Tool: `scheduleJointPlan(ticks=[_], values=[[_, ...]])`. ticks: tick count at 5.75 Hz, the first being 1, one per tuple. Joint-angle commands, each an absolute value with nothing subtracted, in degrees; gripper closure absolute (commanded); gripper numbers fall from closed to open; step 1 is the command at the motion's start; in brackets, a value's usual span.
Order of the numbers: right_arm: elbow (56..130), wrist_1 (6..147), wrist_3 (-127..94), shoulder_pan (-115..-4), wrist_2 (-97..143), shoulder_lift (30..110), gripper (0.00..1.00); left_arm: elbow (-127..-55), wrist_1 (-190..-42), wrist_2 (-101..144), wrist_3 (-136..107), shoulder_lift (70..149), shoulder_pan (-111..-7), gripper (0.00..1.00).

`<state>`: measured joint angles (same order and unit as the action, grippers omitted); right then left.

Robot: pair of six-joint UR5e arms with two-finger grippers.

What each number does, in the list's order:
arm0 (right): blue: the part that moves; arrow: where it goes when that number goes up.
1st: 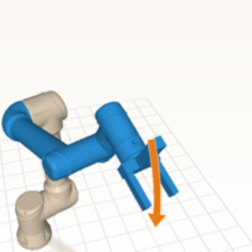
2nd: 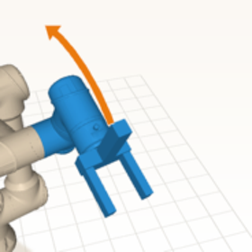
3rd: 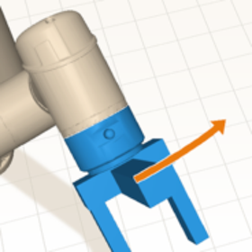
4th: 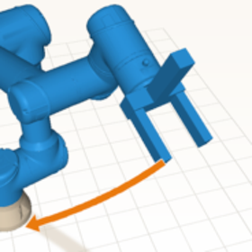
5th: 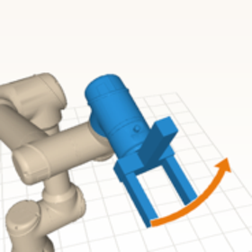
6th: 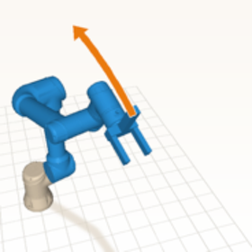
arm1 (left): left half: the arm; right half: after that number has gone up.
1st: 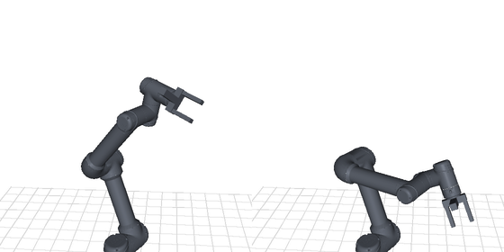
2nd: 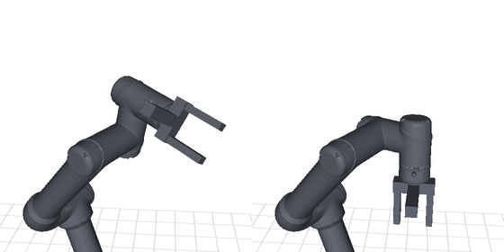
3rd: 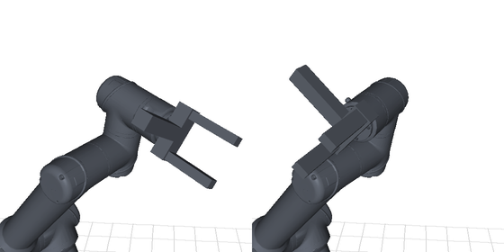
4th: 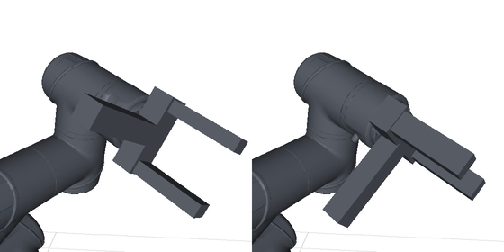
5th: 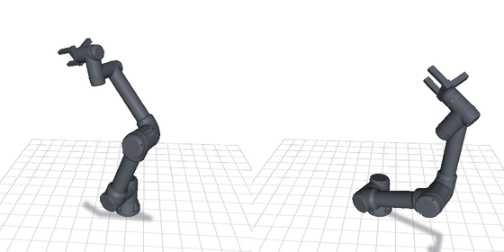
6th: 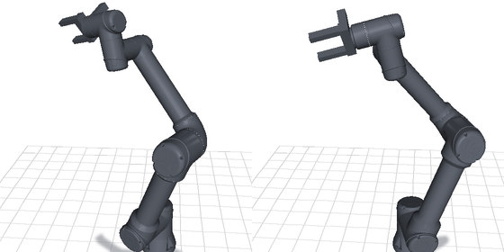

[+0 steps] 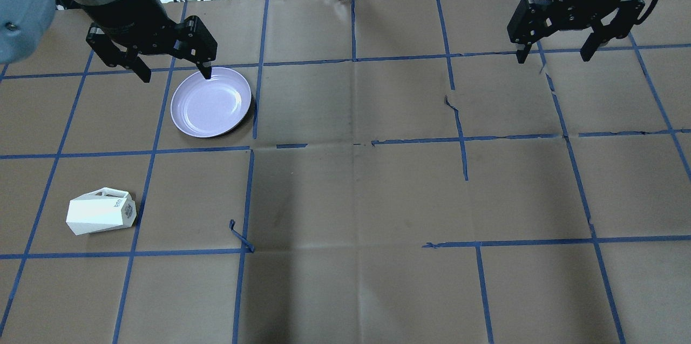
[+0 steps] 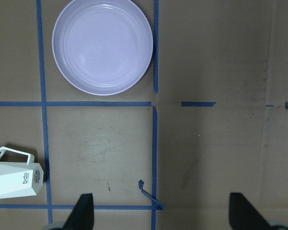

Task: Flip cup and place on plate
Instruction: 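Move the left gripper down and toward the white mug lying on its side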

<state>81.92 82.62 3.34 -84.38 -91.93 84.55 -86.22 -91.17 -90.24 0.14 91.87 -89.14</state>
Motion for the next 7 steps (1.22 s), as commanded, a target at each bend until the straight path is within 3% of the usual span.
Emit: scheduleJointPlan(ticks=[1,5,7], values=[[81.91,82.62,3.34,-84.38,-91.93,84.55,0.00,-86.48,-90.79,-90.18,0.52,91.58,-88.34,0.02],[81.91,82.62,3.34,-84.37,-91.93,84.55,0.00,-89.81,-93.59,-90.53,25.49,89.65,-68.70,0.02],[81.91,82.62,3.34,-84.38,-91.93,84.55,0.00,-93.58,-93.60,-87.48,42.55,91.48,-52.82,0.02]])
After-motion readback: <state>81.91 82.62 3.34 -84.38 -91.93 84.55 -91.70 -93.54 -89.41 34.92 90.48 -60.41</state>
